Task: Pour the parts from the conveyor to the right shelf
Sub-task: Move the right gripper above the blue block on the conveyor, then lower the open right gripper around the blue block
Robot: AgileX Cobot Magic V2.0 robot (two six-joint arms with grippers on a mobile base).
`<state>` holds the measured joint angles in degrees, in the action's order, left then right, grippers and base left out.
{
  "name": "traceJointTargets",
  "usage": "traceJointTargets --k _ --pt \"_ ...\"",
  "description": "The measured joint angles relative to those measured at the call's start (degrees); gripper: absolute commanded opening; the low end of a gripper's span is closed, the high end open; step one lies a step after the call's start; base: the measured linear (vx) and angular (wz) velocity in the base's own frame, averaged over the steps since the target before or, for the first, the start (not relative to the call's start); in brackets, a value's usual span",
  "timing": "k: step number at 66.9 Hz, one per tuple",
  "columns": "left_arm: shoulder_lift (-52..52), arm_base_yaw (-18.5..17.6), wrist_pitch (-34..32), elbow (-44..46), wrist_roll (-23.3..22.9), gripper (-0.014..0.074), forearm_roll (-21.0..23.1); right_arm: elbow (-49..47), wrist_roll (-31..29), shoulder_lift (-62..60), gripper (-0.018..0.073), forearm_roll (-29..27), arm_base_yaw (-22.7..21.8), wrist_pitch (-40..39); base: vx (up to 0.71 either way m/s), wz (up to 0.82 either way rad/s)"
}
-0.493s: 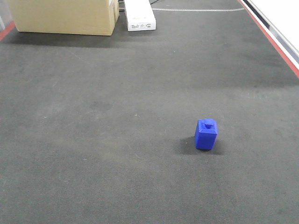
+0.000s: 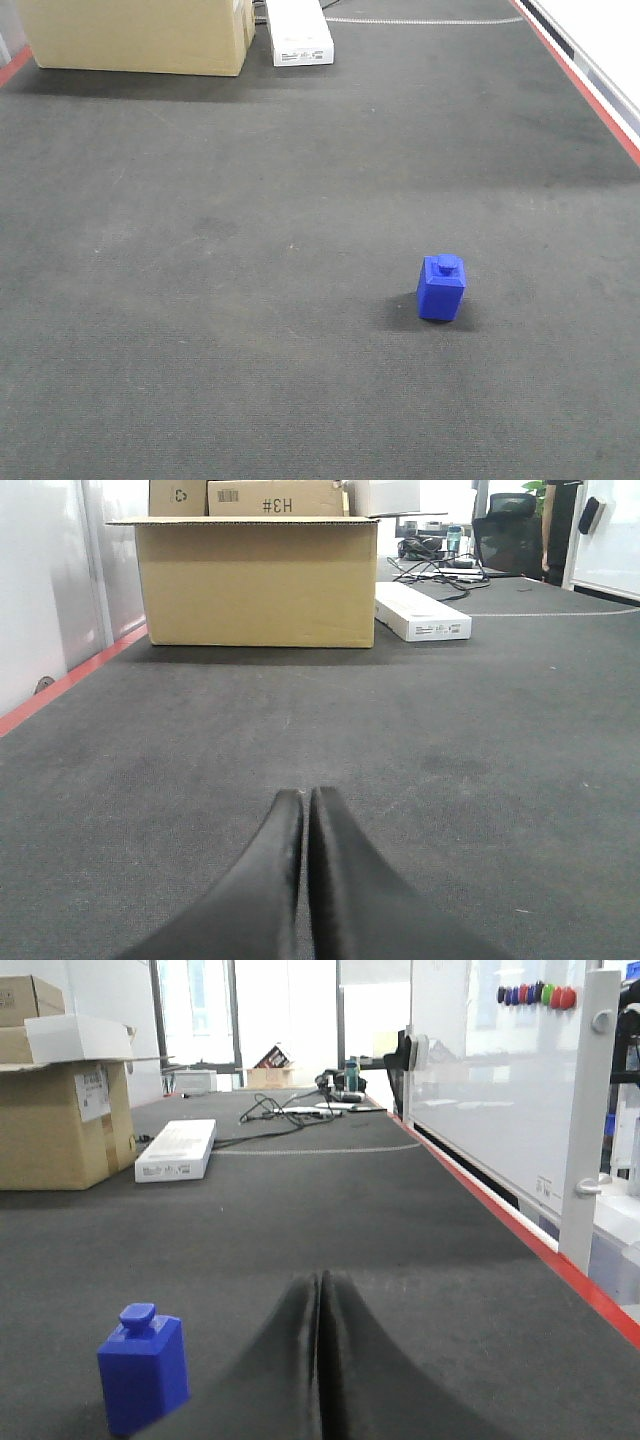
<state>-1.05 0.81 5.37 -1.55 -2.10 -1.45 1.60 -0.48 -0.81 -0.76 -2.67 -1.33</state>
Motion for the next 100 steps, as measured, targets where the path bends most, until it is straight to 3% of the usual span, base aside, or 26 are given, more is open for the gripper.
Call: traceJointTargets --k 13,40,52,62,80,90,100 --pt "0.0 0.0 0.0 0.0 0.0 -0.0006 0.0 -5.1 0.48 2.39 -0.0009 -1.17 0.0 4.27 0.0 0.0" --pt "0.0 0.0 0.0 0.0 0.0 -0.0006 0.0 -22.5 -4.33 27.0 -0.0009 -2.76 0.0 23.9 0.0 0.0" --pt "0.0 0.0 0.0 0.0 0.0 -0.0006 0.0 -22.81 -4.23 33.89 -0.0009 -3.99 0.0 24.23 0.0 0.0" --pt "0.0 0.0 0.0 0.0 0.0 -0.0006 0.0 -22.81 -1.27 36.79 -0.0006 -8.35 0.0 23.7 0.0 0.0" --pt "0.0 0.0 0.0 0.0 0.0 -0.0006 0.0 -24.55 -3.54 39.11 0.0014 -8.88 0.0 24.69 0.0 0.0" --pt "0.0 0.0 0.0 0.0 0.0 -0.0006 0.0 -26.34 -6.48 40.7 0.01 -8.43 0.0 25.45 0.0 0.0" --pt "0.0 0.0 0.0 0.0 0.0 -0.0006 0.0 -30.82 -8.6 44.34 0.0293 -9.57 0.0 28.51 0.0 0.0"
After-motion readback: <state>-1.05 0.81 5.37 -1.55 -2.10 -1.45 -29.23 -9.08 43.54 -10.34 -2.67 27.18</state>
